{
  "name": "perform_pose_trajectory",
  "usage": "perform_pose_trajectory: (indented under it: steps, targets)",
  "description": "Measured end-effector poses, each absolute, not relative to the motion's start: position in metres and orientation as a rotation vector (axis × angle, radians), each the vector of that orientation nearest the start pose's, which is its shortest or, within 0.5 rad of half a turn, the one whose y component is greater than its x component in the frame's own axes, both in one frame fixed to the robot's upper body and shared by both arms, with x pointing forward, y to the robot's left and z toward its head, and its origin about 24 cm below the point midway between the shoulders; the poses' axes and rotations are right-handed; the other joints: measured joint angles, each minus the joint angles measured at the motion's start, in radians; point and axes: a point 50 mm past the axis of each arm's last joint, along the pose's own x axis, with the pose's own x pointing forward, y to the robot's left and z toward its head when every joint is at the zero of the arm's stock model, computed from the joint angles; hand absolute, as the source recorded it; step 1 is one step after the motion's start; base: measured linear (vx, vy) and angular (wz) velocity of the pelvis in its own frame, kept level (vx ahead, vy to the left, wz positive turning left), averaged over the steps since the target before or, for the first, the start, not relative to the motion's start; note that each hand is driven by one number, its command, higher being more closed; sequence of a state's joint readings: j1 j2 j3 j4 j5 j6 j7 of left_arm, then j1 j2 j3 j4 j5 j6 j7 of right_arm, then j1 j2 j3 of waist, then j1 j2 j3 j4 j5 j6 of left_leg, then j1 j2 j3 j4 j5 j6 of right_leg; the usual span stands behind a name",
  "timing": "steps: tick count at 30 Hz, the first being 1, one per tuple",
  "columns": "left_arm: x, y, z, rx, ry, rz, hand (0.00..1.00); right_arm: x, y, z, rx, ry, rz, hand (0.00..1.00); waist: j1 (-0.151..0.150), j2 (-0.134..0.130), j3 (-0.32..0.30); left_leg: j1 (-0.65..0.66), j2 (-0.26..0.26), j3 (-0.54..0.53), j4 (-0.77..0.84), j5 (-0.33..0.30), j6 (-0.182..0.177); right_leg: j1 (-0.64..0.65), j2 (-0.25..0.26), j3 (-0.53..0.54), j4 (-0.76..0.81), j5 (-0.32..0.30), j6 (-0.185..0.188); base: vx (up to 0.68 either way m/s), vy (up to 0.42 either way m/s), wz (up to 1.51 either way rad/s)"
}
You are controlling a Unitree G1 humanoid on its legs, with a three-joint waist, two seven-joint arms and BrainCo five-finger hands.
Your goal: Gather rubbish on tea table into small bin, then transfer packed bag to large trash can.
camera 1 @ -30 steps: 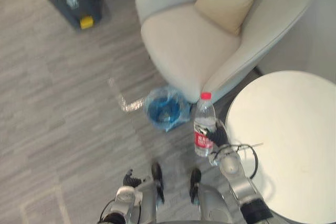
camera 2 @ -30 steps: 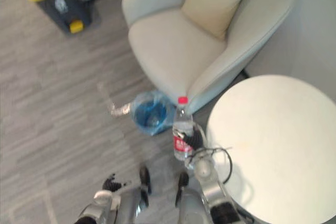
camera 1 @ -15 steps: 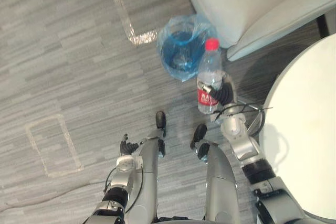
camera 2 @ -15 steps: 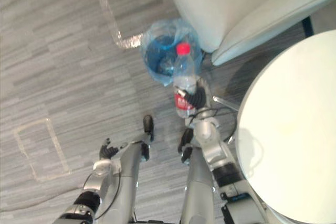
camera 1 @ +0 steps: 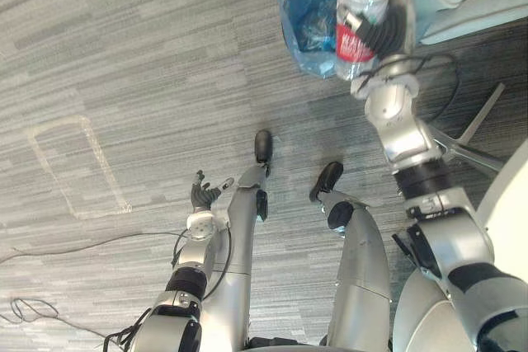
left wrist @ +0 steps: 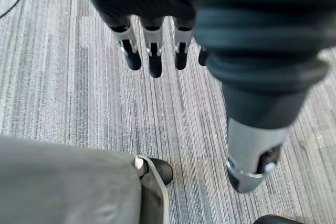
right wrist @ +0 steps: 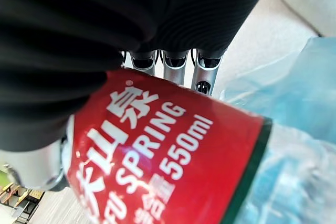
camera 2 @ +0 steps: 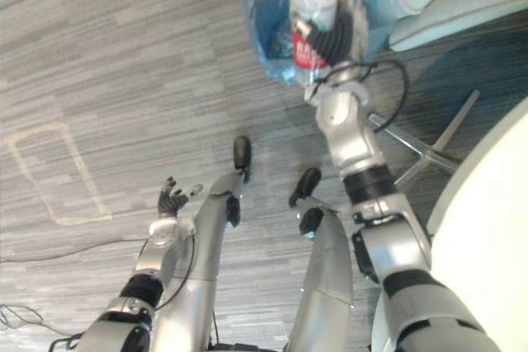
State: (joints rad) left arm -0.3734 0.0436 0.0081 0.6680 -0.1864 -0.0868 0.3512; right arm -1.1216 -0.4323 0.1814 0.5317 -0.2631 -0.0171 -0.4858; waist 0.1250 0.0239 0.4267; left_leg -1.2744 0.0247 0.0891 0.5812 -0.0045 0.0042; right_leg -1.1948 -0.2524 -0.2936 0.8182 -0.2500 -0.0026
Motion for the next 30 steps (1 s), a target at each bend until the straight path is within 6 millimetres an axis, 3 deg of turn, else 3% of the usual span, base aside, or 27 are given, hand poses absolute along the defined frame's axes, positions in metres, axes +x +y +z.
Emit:
perform_pose_trajectory:
  steps: [3,4,9,17,30]
  targets:
    - [0.310,0.156,0.000,-0.093,0.217,0.312,0.00,0.377,-0.165,0.320,-0.601,-0.790,-0.458,1.00,0.002,0.000,0.000,-0.021,-0.005,-0.002,-0.001,0.009,0.007,-0.026,-0.006,0.001,0.012,-0.004,-0.001,-0.03,0.008,0.08]
    - [0.310,0.155,0.001,-0.093,0.214,0.308,0.00,0.377,-0.168,0.320,-0.592,-0.785,-0.467,0.00,0.002,0.000,0.000,-0.023,-0.009,-0.004,0.000,0.010,0.006,-0.029,-0.010,0.001,0.019,-0.012,-0.003,-0.03,0.002,0.16]
    - [0.312,0.154,0.007,-0.102,0.182,0.303,0.00,0.376,-0.178,0.335,-0.565,-0.800,-0.526,0.00,0.002,0.000,-0.001,-0.055,-0.011,-0.016,0.009,0.013,0.001,-0.058,-0.010,0.001,0.038,-0.024,-0.004,-0.04,0.002,0.09]
    - [0.314,0.153,0.012,-0.097,0.157,0.295,0.00,0.372,-0.179,0.339,-0.561,-0.825,-0.531,0.00,0.004,0.000,-0.001,-0.076,-0.004,-0.018,0.039,0.003,-0.010,-0.073,-0.008,0.002,0.061,-0.031,-0.008,-0.06,0.015,-0.01]
    - [0.316,0.159,0.016,-0.073,0.140,0.294,0.00,0.372,-0.167,0.303,-0.855,-0.815,-0.440,0.00,0.006,-0.001,-0.004,-0.089,0.029,-0.014,0.067,-0.002,-0.005,-0.081,0.022,0.004,0.062,-0.026,-0.023,-0.07,0.006,-0.07]
